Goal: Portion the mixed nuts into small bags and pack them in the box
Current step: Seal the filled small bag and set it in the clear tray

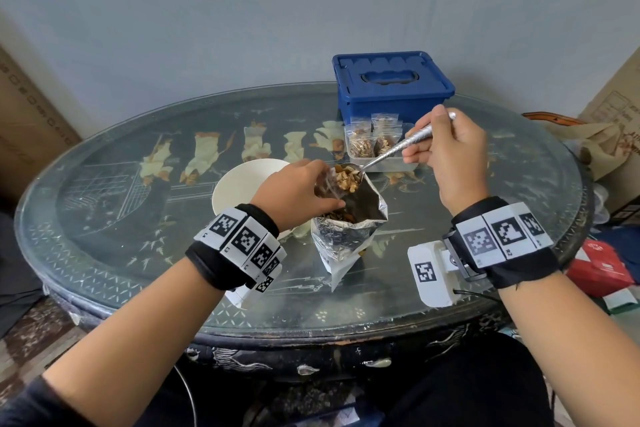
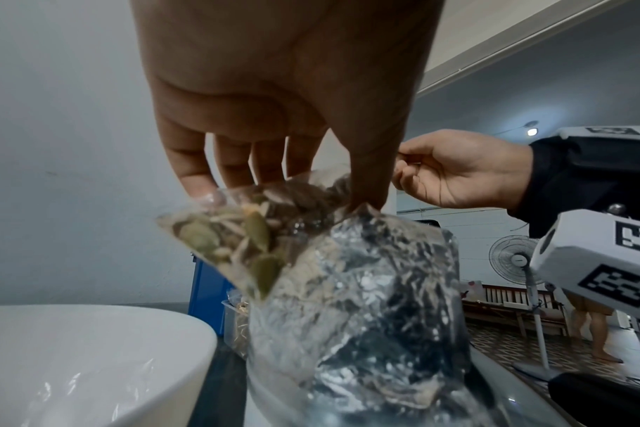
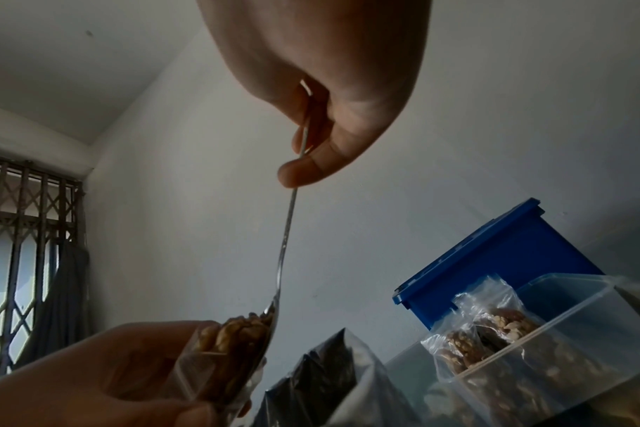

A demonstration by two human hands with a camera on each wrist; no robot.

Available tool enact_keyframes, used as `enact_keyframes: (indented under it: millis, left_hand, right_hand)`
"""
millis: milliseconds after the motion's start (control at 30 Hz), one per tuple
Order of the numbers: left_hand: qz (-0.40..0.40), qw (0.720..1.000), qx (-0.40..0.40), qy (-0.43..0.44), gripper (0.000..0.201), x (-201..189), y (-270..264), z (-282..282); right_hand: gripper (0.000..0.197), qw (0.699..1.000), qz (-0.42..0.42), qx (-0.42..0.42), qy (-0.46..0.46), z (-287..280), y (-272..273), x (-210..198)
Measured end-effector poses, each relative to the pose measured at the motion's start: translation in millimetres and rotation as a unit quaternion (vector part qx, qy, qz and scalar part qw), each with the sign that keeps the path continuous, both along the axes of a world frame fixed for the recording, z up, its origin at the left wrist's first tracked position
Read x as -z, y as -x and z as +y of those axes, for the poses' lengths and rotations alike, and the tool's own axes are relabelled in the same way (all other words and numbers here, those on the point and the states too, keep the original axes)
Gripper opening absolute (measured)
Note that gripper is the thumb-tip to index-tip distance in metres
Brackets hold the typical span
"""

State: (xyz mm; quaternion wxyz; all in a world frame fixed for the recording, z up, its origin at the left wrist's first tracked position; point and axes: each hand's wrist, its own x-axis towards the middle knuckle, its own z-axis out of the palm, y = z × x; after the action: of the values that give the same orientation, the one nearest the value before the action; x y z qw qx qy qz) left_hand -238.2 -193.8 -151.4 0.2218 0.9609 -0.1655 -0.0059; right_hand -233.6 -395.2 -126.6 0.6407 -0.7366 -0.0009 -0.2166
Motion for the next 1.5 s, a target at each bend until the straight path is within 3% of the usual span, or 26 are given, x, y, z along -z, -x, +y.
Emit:
enact_keyframes:
  millis: [233,567,933,1500]
  left_hand:
    - [-0.003,0.999,-0.015,0.032,0.058,7.5,0.4,0.9]
    - [-0.023,0.995,-0.030,0.098,0.053,15.9,3.6,4.7]
    - [-0.031,0.997,-0.012,0.067,0.054,14.4,1.8,4.8]
    - [-0.034,0.998,0.001,0.054,0.057,16.3,0.3,0.6]
  right_hand:
    - [0.029,0.999,-0.005,-0.044,0.014,4.3,4.0,-6.5]
    - [0.032,0.999,-0.047,0.021,0.018,8.6,3.1,-11.4]
    - [0.032,0.998,-0.049,0.043,0.007,5.2,3.8,-11.5]
    - [0.025,0.997,-0.031,-0.064,0.021,18.6,11.8,-11.6]
